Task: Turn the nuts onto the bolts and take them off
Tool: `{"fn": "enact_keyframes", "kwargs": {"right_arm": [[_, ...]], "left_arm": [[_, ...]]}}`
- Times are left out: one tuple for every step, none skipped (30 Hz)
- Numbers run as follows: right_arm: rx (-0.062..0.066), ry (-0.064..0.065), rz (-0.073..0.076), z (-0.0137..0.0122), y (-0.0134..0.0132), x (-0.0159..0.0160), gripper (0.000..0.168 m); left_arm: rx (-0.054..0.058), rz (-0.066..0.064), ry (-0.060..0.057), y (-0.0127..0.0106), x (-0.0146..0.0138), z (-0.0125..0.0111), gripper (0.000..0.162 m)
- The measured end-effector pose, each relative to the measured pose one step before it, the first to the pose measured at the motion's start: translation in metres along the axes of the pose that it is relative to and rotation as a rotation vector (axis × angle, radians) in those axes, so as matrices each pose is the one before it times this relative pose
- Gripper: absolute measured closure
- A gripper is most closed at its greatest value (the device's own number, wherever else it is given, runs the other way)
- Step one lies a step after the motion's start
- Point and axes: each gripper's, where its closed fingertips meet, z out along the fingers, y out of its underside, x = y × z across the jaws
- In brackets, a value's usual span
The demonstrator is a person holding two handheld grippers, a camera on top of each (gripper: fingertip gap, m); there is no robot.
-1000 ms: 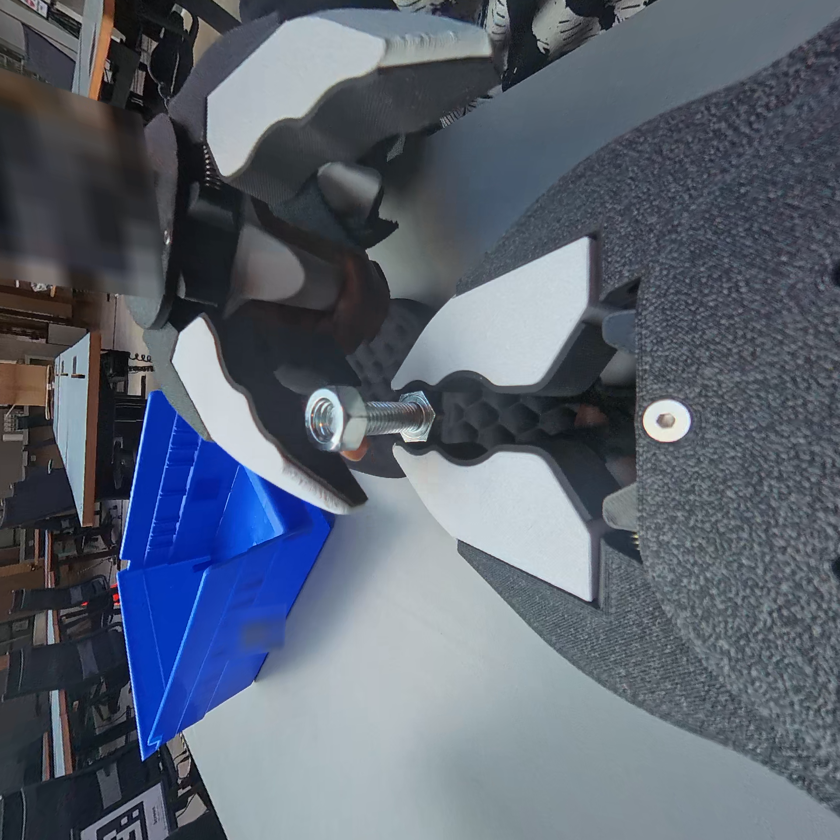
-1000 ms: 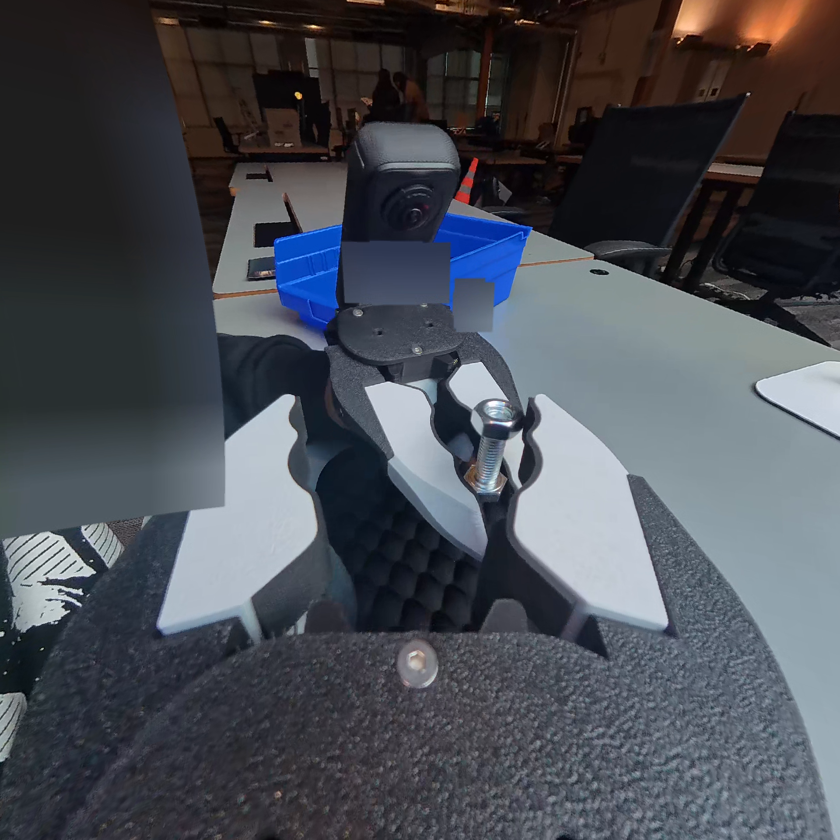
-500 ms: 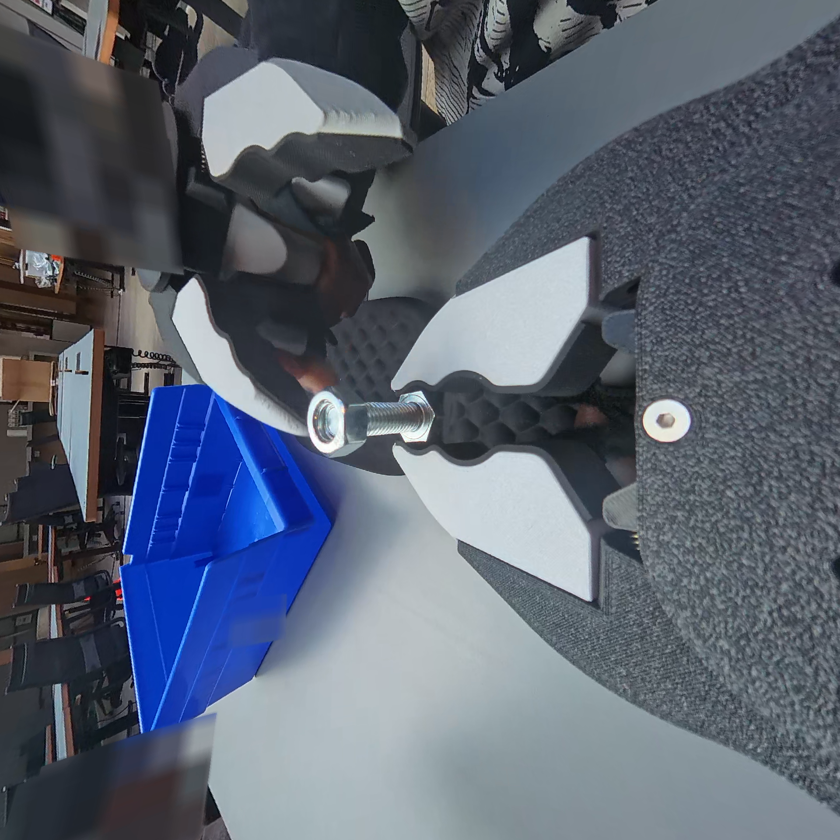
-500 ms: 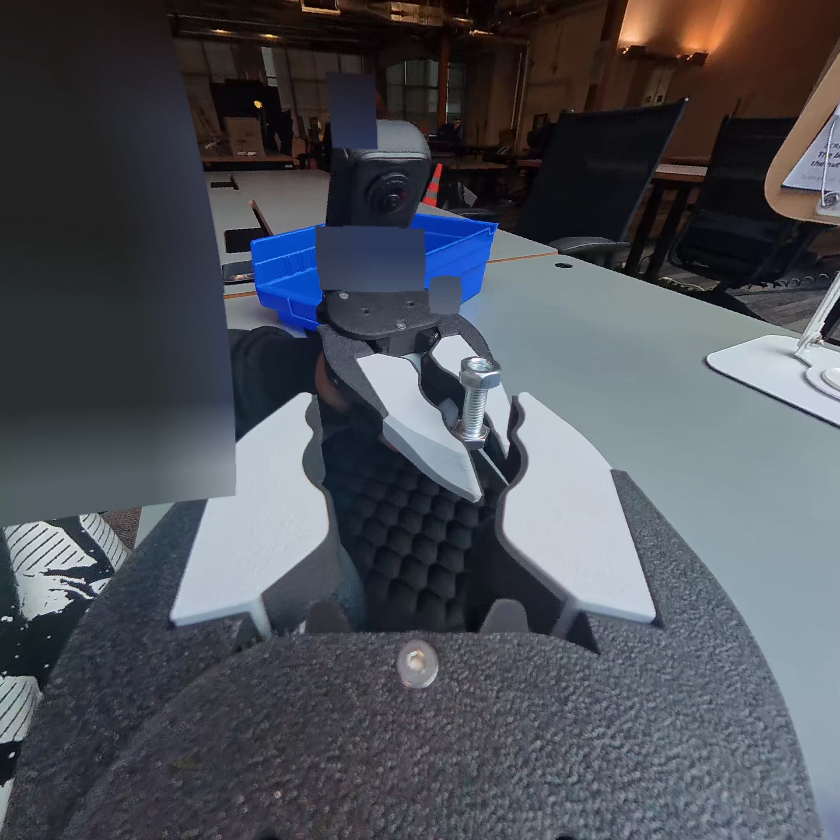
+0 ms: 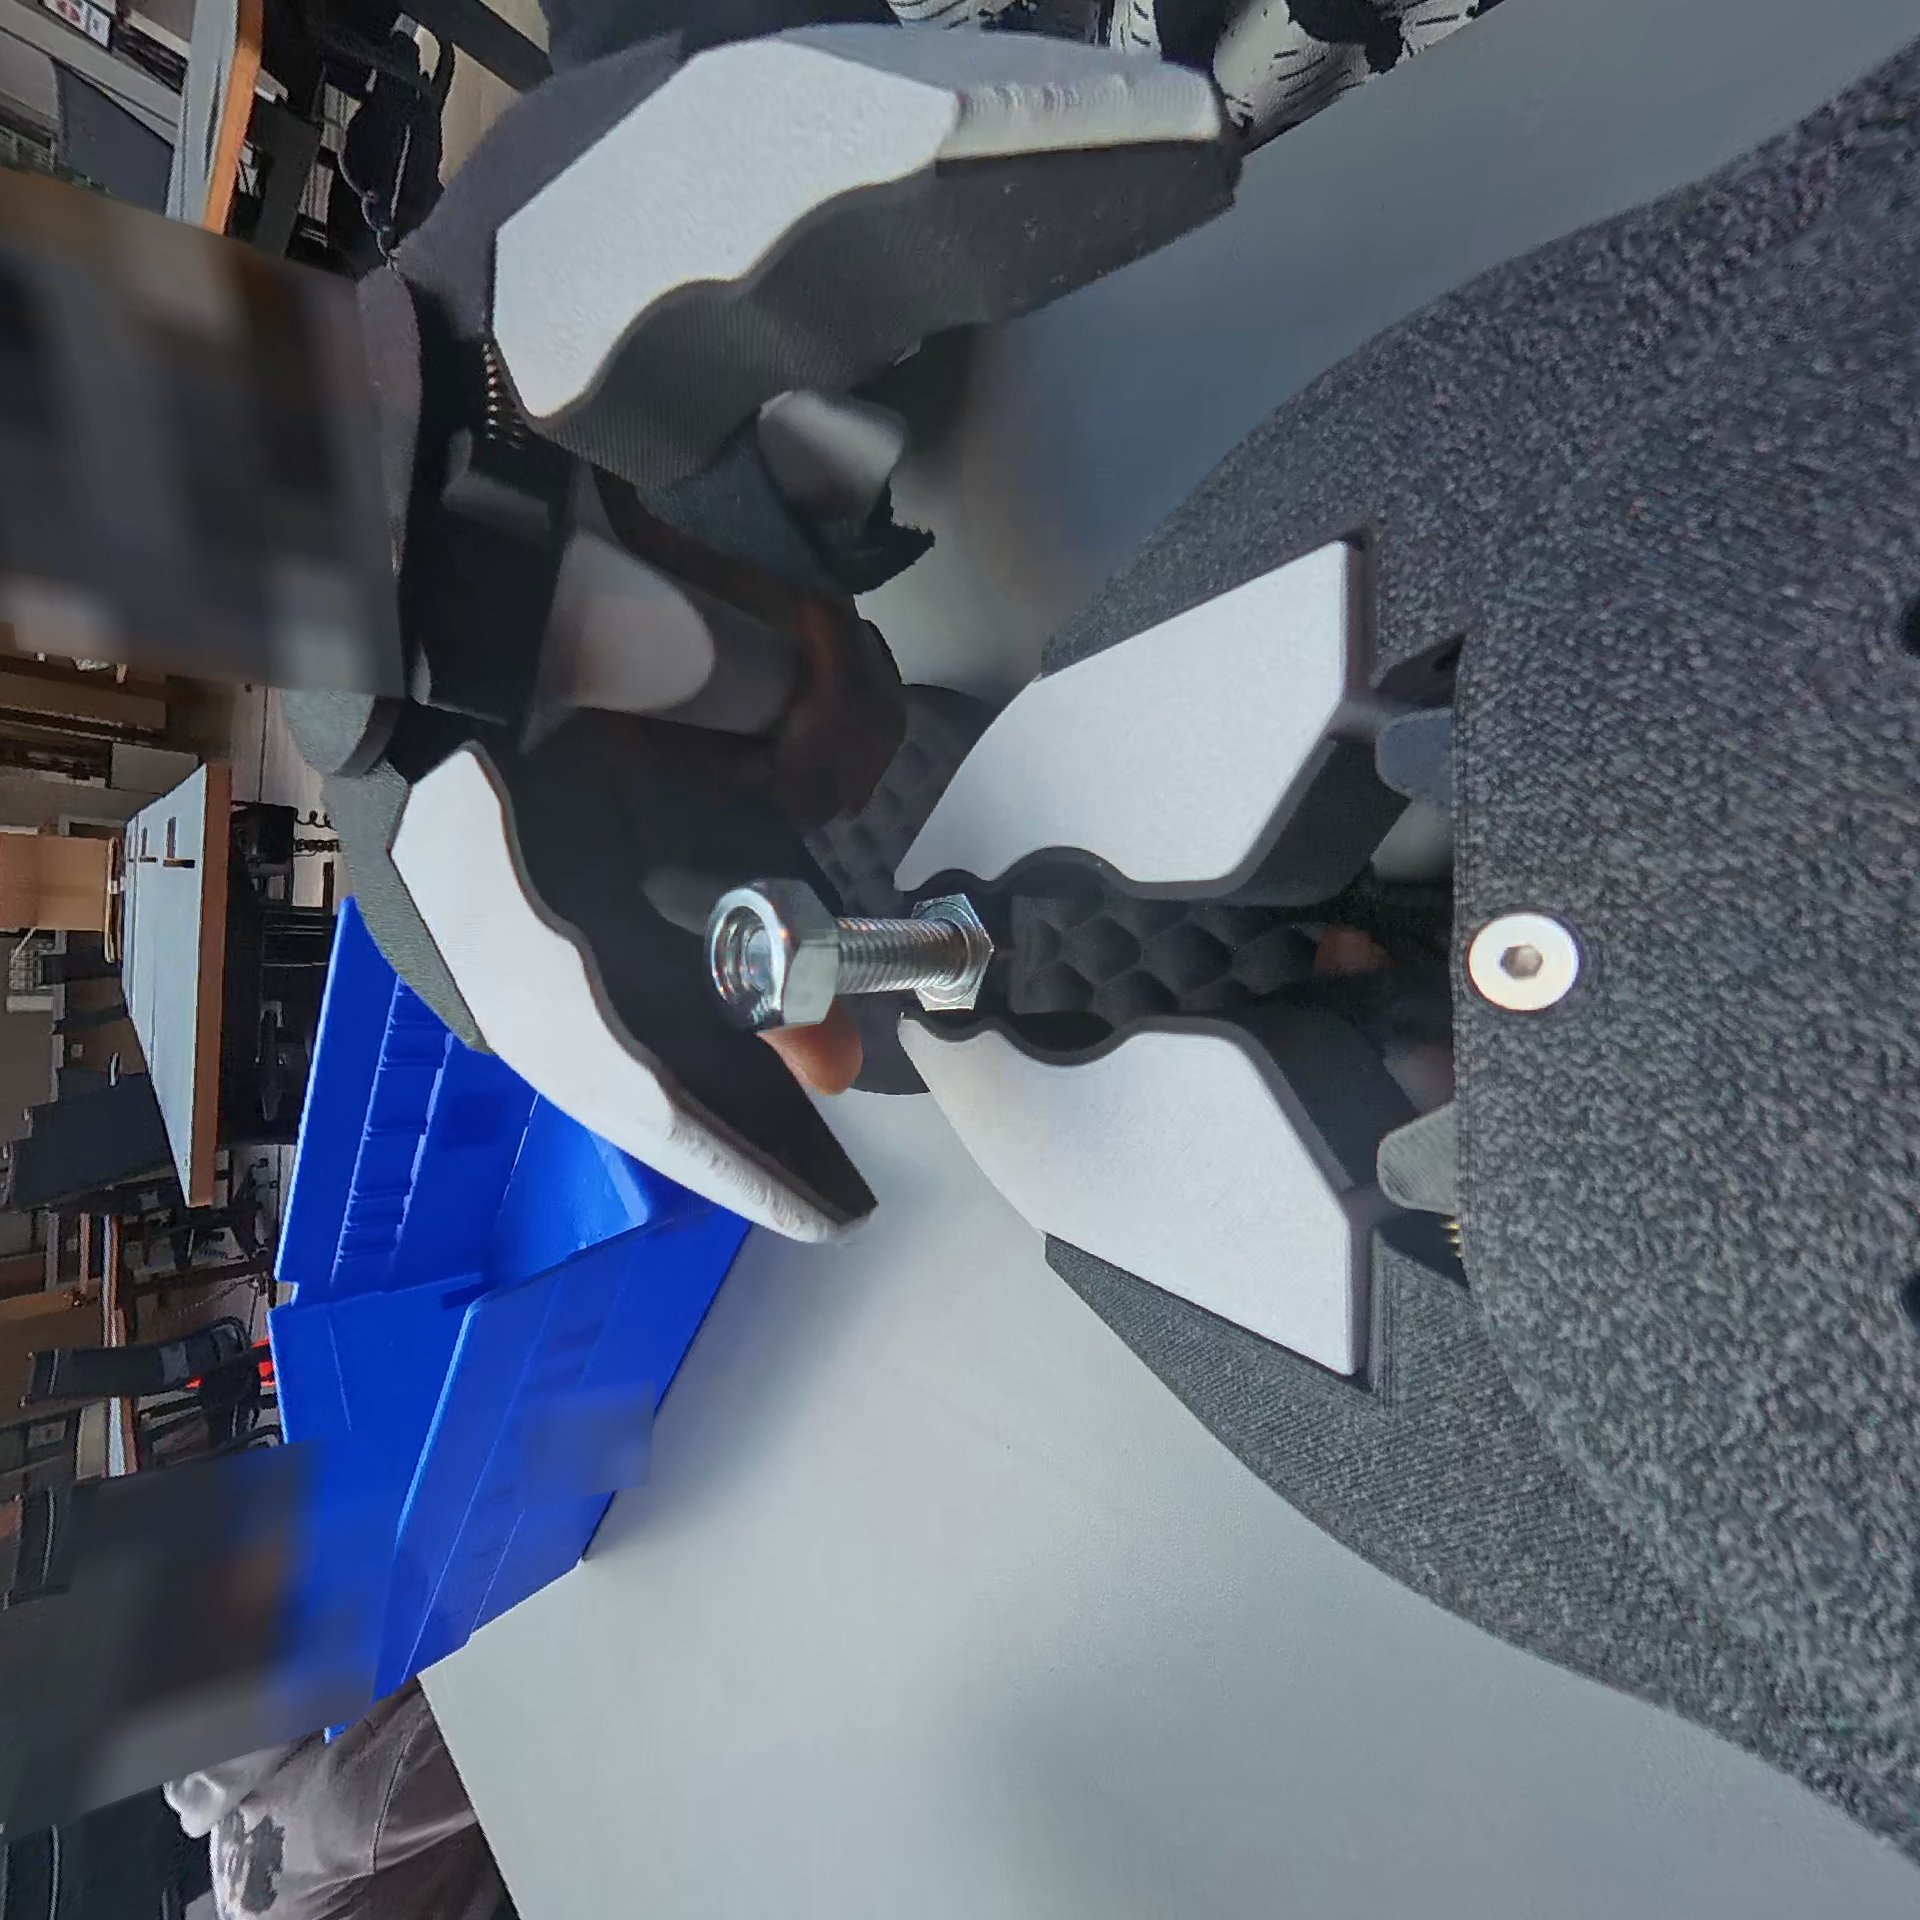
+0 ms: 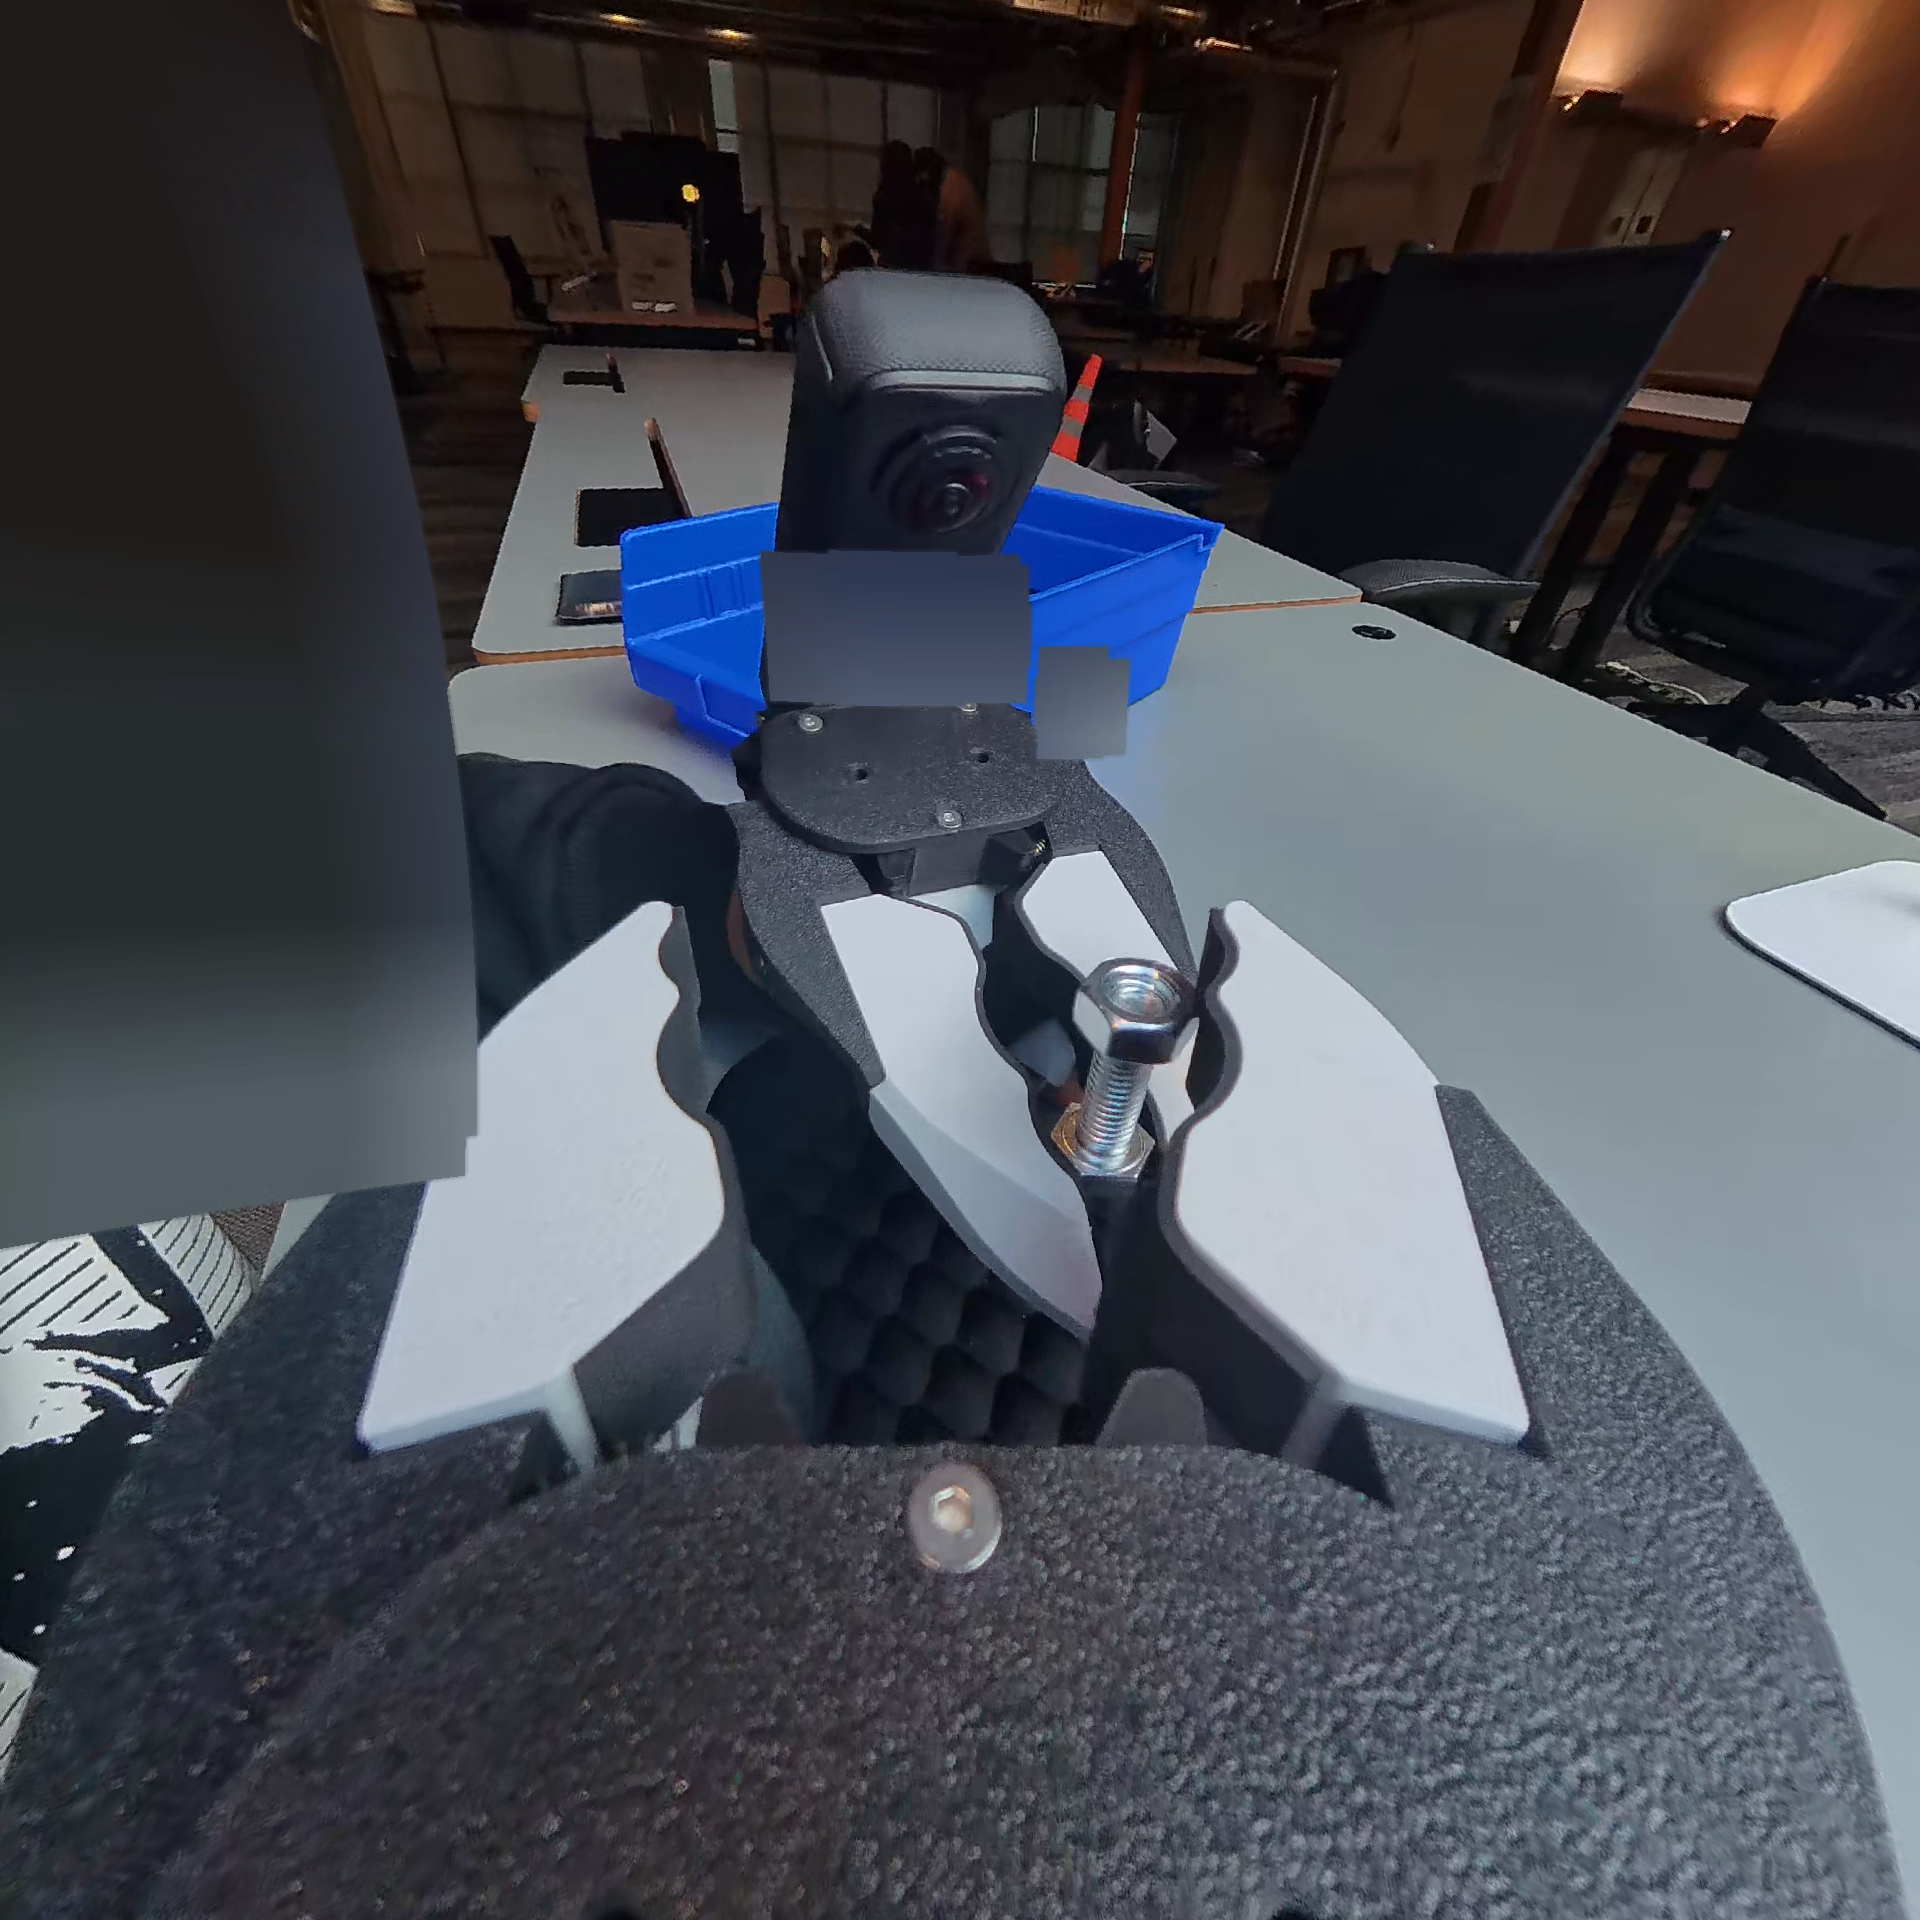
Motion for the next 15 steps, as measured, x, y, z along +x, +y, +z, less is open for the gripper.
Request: {"fn": "enact_keyframes", "kwargs": {"right_arm": [[0.0002, 0.0033, 0.0015, -0.00252, 0.00025, -0.00037, 0.078], [0.0045, 0.0049, 0.0039, -0.00291, -0.00013, -0.00032, 0.079], [0.0050, 0.0100, 0.0054, -0.00302, -0.00017, 0.00040, 0.079], [0.0044, 0.0078, 0.0046, -0.00343, -0.00008, 0.00000, 0.081], [0.0062, 0.0025, 0.0052, -0.00353, -0.00041, -0.00091, 0.083], [0.0045, 0.0088, 0.0071, -0.00331, -0.00025, -0.00028, 0.084], [0.0023, 0.0052, 0.0043, -0.00350, -0.00008, -0.00094, 0.086], [0.0025, 0.0038, 0.0033, -0.00359, -0.00011, -0.00139, 0.087], [0.0016, 0.0001, 0.0007, -0.00374, 0.00021, -0.00215, 0.090], [-0.0014, -0.0107, -0.0025, -0.00377, 0.00067, -0.00384, 0.098], [-0.0020, -0.0157, -0.0055, -0.00364, 0.00093, -0.00461, 0.105], [-0.0016, -0.0081, -0.0084, -0.00305, 0.00092, -0.00341, 0.109], [-0.0030, 0.0050, -0.0113, -0.00262, 0.00105, -0.00091, 0.110], [-0.0031, 0.0148, -0.0115, -0.00221, 0.00092, 0.00136, 0.110], [-0.0001, 0.0193, -0.0069, -0.00148, 0.00045, 0.00311, 0.109]], "left_arm": [[-0.0020, 0.0020, -0.0018, 0.00030, 0.00005, 0.00015, 0.144], [-0.0008, -0.0007, -0.0005, 0.00016, -0.00009, 0.00015, 0.144], [0.0012, -0.0019, 0.0000, -0.00013, -0.00023, -0.00006, 0.145], [0.0012, -0.0013, -0.0003, -0.00012, -0.00009, -0.00008, 0.145], [0.0008, -0.0018, -0.0025, -0.00005, -0.00044, -0.00014, 0.144], [0.0014, -0.0009, 0.0011, -0.00014, 0.00005, -0.00006, 0.144], [0.0005, -0.0004, -0.0021, -0.00006, -0.00034, 0.00000, 0.145], [-0.0005, -0.0011, -0.0016, 0.00004, -0.00026, 0.00002, 0.145], [0.0000, 0.0003, 0.0001, 0.00000, -0.00001, 0.00000, 0.145], [0.0014, -0.0003, -0.0014, -0.00015, -0.00022, -0.00003, 0.145], [0.0010, -0.0014, -0.0010, -0.00019, -0.00018, -0.00011, 0.145], [0.0002, -0.0005, 0.0008, -0.00002, 0.00005, -0.00002, 0.145], [0.0005, 0.0006, -0.0001, -0.00007, 0.00004, 0.00007, 0.145], [-0.0003, 0.0011, -0.0001, 0.00003, 0.00010, 0.00005, 0.145], [-0.0018, 0.0010, 0.0003, 0.00024, 0.00015, 0.00027, 0.145]]}}
